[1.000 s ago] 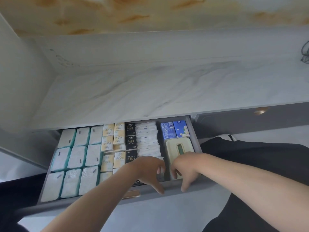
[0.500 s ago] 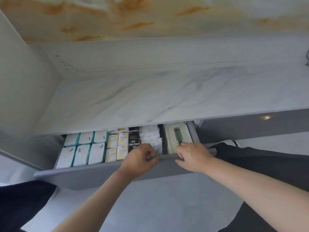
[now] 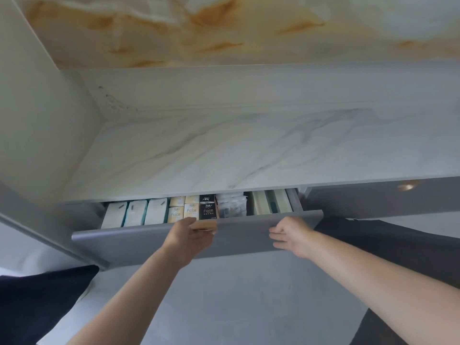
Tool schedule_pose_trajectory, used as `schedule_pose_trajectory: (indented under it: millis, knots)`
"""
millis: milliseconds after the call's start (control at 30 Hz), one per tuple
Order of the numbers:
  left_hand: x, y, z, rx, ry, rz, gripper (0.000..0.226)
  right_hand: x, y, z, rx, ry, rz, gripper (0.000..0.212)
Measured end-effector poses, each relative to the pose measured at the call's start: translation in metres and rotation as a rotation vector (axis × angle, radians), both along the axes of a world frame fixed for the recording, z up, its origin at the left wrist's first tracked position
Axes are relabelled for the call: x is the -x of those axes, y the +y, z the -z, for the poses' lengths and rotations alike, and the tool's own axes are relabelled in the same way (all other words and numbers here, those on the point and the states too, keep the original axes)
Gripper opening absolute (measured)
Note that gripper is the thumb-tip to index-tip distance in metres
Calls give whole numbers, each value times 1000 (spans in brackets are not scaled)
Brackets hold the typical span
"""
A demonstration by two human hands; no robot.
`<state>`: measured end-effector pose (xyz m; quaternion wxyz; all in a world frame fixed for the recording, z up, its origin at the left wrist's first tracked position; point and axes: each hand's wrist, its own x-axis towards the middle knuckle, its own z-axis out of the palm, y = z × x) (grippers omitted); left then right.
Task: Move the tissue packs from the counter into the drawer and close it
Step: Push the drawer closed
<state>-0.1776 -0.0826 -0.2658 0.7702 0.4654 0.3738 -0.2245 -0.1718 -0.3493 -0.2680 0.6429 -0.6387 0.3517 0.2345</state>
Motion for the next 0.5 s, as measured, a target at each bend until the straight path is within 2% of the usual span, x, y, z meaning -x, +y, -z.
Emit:
schedule_pose_trajectory:
  millis: [67, 200, 333, 500]
  knots:
    - [-7, 6, -1, -10, -19, 12, 37, -9, 0, -1, -26, -6, 15, 38]
    - [-30, 22, 0, -75, -54, -13, 35, -32, 3, -3, -59, -38, 56, 28]
    - [-55, 36, 0, -116, -70, 27, 23, -58, 9, -2, -68, -65, 84, 24]
    - [-77, 43, -1, -83, -124, 6, 33, -80, 14, -1, -61, -103, 85, 32]
